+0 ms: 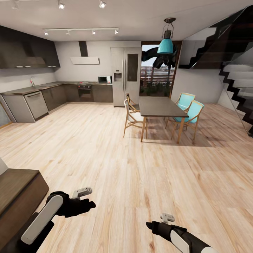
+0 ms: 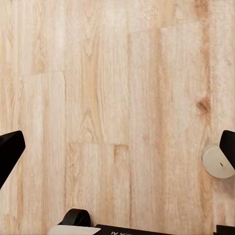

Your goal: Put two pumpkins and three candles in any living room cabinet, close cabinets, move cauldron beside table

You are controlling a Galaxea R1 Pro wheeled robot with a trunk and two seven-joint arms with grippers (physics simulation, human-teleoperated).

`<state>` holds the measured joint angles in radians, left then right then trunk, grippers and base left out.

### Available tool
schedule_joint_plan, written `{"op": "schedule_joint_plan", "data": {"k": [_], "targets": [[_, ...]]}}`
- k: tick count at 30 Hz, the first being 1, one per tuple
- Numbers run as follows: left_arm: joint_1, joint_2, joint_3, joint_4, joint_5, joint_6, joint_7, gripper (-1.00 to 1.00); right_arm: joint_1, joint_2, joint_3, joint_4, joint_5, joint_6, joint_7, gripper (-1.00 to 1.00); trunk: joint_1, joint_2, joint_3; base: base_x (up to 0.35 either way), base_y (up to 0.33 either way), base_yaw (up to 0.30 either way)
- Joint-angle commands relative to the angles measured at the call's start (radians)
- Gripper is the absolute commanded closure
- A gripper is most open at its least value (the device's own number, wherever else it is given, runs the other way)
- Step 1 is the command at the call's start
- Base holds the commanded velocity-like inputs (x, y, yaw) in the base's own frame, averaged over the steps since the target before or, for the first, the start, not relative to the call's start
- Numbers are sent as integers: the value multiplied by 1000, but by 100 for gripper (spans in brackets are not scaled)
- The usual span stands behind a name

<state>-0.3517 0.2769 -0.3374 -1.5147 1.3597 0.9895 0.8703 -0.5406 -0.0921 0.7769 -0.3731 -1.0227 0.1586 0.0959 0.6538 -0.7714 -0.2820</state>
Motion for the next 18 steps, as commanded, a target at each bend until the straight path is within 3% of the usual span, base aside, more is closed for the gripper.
{"op": "schedule_joint_plan", "data": {"k": [1, 5, 18], "targets": [[-1, 1, -2, -2, 9, 0, 10, -100, -1, -1, 4, -1, -5, 3, 1, -100, 0, -1, -1, 0, 0, 0], [-1, 1, -2, -2, 10, 0, 8, -100, -1, 0, 4, -1, -4, 2, 1, -100, 0, -1, -1, 0, 0, 0], [-1, 1, 0, -5, 9, 0, 13, -100, -1, 3, 6, 2, -5, -37, -12, -100, 50, -92, -42, 0, 0, 0]]}}
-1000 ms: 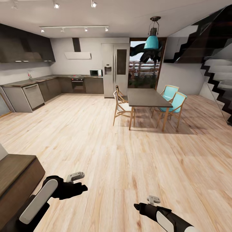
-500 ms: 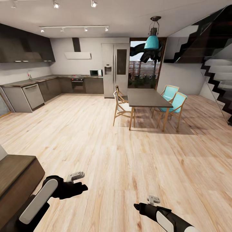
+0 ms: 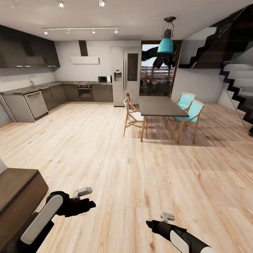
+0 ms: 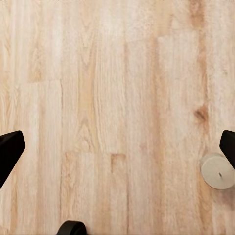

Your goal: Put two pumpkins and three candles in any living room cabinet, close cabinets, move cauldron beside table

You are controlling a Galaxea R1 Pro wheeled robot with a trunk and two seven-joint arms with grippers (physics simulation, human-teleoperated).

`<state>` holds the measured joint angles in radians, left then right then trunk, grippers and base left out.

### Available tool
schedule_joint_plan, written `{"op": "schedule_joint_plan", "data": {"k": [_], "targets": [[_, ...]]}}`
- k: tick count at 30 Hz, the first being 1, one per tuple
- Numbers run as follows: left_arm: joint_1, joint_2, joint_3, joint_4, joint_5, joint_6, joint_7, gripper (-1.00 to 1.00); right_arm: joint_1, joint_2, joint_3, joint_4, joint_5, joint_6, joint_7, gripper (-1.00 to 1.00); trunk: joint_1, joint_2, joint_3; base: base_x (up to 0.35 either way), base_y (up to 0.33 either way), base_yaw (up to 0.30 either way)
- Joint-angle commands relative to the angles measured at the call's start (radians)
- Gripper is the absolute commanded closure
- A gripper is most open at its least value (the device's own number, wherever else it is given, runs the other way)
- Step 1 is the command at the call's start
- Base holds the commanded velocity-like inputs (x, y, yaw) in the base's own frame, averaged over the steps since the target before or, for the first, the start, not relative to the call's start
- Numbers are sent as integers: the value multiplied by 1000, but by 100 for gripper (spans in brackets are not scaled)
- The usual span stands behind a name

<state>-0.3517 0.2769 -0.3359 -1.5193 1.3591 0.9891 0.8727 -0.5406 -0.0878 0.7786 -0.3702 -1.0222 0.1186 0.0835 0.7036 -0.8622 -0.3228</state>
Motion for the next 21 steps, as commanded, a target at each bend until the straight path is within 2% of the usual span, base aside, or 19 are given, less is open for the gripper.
{"op": "schedule_joint_plan", "data": {"k": [1, 9, 11, 12, 16, 21], "targets": [[-1, 1, -2, -1, 9, 0, 11, -100, -1, -1, 4, -1, -6, 2, 0, -100, 4, -8, -5, 0, 0, 0], [-1, 2, 0, -2, 8, -1, 19, -100, -1, -1, 4, -2, -5, 3, -17, -100, 35, -64, -30, 0, 0, 0], [-1, 2, 1, -3, 7, -3, 20, -100, -1, -1, 4, -2, -4, 6, -69, -100, 42, -78, -36, 0, 0, 0], [-1, 2, 1, -4, 6, -4, 22, -100, -1, -1, 4, -2, -4, 8, -130, -100, 46, -85, -39, 0, 0, 0], [-1, 2, 2, -5, 6, -5, 37, -100, -1, -1, 7, -4, 1, 10, -255, -100, 62, -113, -52, 0, 0, 0], [-1, 1, 4, -5, 6, -5, 50, -100, -1, -1, 10, -5, 3, 9, -290, -100, 81, -148, -67, 0, 0, 0]]}}
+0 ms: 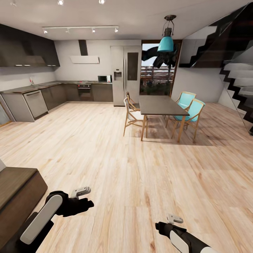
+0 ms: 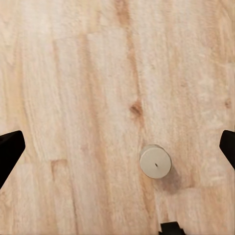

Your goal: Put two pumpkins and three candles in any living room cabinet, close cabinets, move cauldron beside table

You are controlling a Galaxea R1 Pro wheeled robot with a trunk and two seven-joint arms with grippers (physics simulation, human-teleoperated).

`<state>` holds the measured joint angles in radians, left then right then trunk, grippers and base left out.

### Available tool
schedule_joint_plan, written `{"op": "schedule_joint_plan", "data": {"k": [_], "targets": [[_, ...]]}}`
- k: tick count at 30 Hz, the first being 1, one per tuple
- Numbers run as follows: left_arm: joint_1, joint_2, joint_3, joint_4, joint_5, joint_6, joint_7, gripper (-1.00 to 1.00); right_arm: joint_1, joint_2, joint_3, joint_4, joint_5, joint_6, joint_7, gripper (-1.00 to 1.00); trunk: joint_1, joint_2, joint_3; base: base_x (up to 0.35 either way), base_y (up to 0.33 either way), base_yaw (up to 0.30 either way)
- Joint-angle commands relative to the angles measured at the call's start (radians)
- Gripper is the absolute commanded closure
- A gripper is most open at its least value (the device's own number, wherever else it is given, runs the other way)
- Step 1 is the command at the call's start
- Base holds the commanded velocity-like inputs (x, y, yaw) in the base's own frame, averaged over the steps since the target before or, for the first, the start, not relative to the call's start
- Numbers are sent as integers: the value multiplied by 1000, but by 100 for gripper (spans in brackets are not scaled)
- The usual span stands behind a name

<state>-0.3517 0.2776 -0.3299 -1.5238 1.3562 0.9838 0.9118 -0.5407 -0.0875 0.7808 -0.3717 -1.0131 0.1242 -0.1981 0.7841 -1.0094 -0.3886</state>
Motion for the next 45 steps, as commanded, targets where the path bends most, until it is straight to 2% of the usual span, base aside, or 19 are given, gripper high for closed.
{"op": "schedule_joint_plan", "data": {"k": [1, 4, 5, 6, 7, 9, 12, 15, 28, 45], "targets": [[-1, 0, -2, -1, 9, 0, 11, -100, -1, -1, 8, -4, -6, 3, -9, -100, 4, -8, -4, 0, 0, 0], [-1, 1, -1, -1, 1, -2, 12, -100, -1, -1, 8, -4, -7, -1, -11, -100, 16, -29, -14, 0, 0, 0], [-1, 1, -2, 0, -18, -3, 13, -100, -1, -1, 8, -4, -8, -2, -11, -100, 19, -36, -17, 0, 0, 0], [-1, 1, -3, 0, -50, -4, 14, -100, -1, -1, 8, -4, -8, -3, -12, -100, 23, -43, -20, 0, 0, 0], [-1, -17, -1, 5, -182, -5, 14, -100, -1, -1, 7, -4, -8, -5, -12, -100, 27, -50, -23, 0, 0, 0], [-1, -51, 4, 10, -250, -5, 13, -100, -1, -1, 7, -4, -9, -6, -12, -100, 35, -64, -30, 0, 0, 0], [0, -81, 8, 14, -297, -5, 12, -100, -1, -1, 6, -4, -10, -7, -12, -100, 46, -85, -39, 0, 0, 0], [0, -89, 10, 15, -309, -4, 11, -100, -1, -1, 6, -4, -10, -8, -12, -100, 58, -106, -48, 0, 0, 0], [0, -93, 9, 14, -294, -1, -7, -100, -1, 0, 9, -4, 2, -11, -11, -100, 108, -197, -89, 0, 0, 0], [0, -95, 6, 15, -292, -1, -7, -100, -1, 0, 11, -3, 0, -12, -12, -100, 173, -316, -142, 0, 0, 0]]}}
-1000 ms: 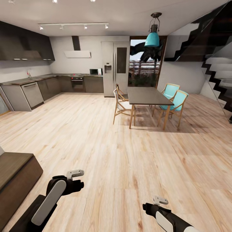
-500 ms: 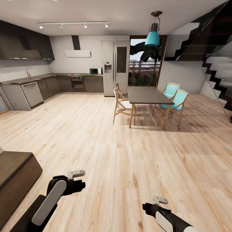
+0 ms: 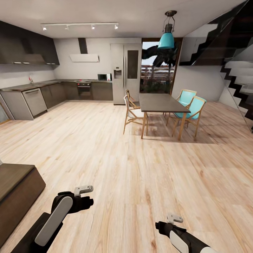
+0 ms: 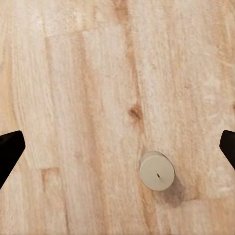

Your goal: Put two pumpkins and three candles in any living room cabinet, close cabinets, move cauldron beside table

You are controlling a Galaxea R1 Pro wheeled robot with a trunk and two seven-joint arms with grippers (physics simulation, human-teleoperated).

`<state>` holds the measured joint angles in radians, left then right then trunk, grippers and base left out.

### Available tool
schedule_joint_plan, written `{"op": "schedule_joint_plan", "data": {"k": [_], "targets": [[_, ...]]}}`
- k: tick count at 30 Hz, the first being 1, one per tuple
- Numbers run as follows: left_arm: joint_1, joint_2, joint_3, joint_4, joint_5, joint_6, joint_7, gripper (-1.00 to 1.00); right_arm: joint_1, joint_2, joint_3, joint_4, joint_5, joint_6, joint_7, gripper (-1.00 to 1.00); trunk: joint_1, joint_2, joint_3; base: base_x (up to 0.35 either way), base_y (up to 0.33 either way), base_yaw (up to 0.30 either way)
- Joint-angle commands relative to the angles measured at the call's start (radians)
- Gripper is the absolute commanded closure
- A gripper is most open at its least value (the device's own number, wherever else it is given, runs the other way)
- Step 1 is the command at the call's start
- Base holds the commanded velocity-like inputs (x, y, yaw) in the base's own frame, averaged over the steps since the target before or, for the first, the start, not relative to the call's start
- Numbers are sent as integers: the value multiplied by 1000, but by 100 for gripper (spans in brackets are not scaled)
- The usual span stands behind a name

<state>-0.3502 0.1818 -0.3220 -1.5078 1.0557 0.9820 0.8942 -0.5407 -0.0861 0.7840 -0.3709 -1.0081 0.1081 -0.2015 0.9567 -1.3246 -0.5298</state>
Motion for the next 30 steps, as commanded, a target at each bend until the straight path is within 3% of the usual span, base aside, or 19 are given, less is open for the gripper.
{"op": "schedule_joint_plan", "data": {"k": [1, 30], "targets": [[-1, 0, -2, -1, 9, 1, 10, -100, -1, -1, 7, -3, -6, 4, -8, -100, 4, -8, -4, 0, 0, 0], [-1, -24, -2, -1, 9, 3, 8, -100, -1, -3, 5, -3, -17, -37, -9, -100, 115, -211, -95, 0, 0, 0]]}}
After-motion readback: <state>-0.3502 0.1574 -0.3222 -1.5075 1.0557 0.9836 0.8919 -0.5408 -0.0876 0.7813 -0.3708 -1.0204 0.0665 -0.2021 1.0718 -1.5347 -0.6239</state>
